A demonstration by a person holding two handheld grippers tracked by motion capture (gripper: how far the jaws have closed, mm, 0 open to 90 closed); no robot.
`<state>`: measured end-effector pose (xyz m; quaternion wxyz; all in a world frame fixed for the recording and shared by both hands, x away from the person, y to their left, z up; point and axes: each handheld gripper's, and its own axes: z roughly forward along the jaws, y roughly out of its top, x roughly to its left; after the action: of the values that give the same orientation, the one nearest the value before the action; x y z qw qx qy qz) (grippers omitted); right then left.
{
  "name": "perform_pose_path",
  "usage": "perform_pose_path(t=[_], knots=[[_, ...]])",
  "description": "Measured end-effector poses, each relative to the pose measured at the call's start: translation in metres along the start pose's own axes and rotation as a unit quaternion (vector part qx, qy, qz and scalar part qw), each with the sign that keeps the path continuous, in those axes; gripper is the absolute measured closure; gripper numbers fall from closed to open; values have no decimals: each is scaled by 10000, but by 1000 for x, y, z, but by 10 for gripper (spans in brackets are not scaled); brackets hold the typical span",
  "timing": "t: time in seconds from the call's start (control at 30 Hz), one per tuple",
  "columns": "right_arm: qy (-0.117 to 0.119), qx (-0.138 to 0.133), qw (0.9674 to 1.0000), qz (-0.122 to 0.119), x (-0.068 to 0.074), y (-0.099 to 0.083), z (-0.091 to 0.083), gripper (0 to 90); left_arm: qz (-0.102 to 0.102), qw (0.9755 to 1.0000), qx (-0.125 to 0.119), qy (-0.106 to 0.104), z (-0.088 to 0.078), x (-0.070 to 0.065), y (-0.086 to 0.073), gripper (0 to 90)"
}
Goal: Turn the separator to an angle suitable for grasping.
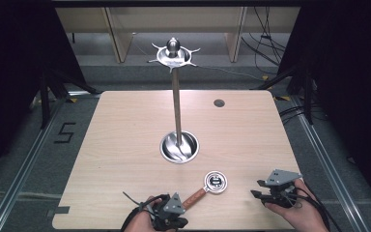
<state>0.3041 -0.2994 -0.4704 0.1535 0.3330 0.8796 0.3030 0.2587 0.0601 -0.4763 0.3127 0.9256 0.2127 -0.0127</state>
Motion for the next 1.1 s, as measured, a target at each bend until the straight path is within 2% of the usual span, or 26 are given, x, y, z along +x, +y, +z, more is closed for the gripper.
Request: perform_pose_path(t=[0.03, 0.07, 0.1, 0.13, 0.17, 0.2, 0.27, 0.3, 0.33, 0.37, 0.4, 0.6, 0.73, 0.83, 0.93, 0.97, 1.0, 1.03, 1.07, 1.1], knots=[[0, 0, 10000, 0, 0, 0, 0, 558, 0, 10000, 0, 0, 0, 0, 0, 891], [12, -9, 10000, 18, 0, 0, 0, 556, -105, 9999, -25, 46, 3, -1, 1, 891], [17, 24, 10000, 55, 0, -1, 0, 555, -6, 9999, 72, 129, 3, 2, 2, 891], [12, -5, 10000, 55, 0, -1, 1, 554, -6, 9999, 72, 129, 3, 2, 2, 891], [27, -7, 10000, 73, 0, -1, 1, 552, -216, 9997, 8, 116, 5, 2, 1, 892], [26, -13, 10000, 75, 0, -1, 1, 551, -181, 9997, -1, 150, 5, 3, 1, 892], [43, 17, 10000, 80, 0, 0, 1, 548, -112, 9995, 191, 235, 4, 9, 0, 892], [29, -17, 10000, 58, 0, 0, 1, 548, -366, 9991, 77, 216, 6, 8, -1, 892], [5, -21, 10000, 27, 0, 0, 2, 547, -366, 9991, 77, 216, 6, 8, -1, 892], [7, -23, 10000, 34, 1, 0, 2, 545, -171, 9991, 283, 271, 4, 12, -1, 892], [7, -27, 10000, 37, 1, 0, 2, 545, -258, 9986, 329, 322, 4, 14, -1, 893], [10, -35, 10000, 62, 1, 0, 1, 540, -285, 9974, 442, 488, 7, 21, 1, 893], [34, -18, 10000, 65, 0, -1, 1, 537, -381, 9969, 435, 531, 9, 25, 0, 892], [44, -19, 10000, 80, 0, 0, 1, 534, -417, 9957, 459, 686, 8, 30, 1, 892], [16, -34, 10000, 57, 1, 0, 2, 531, -518, 9943, 440, 824, 5, 39, 1, 892], [13, -28, 10000, 42, 1, 0, 1, 531, -605, 9938, 352, 860, 4, 44, 1, 893], [13, -32, 10000, 42, 1, 0, 1, 530, -605, 9938, 352, 860, 4, 44, 1, 892], [23, -36, 10000, 59, 1, 0, 1, 529, -658, 9925, 405, 942, 2, 50, 2, 892], [25, -35, 10000, 55, 0, 0, 2, 527, -658, 9925, 405, 942, 2, 50, 2, 892], [24, -34, 10000, 52, 0, -1, 2, 525, -686, 9920, 357, 996, 3, 56, 2, 892]])
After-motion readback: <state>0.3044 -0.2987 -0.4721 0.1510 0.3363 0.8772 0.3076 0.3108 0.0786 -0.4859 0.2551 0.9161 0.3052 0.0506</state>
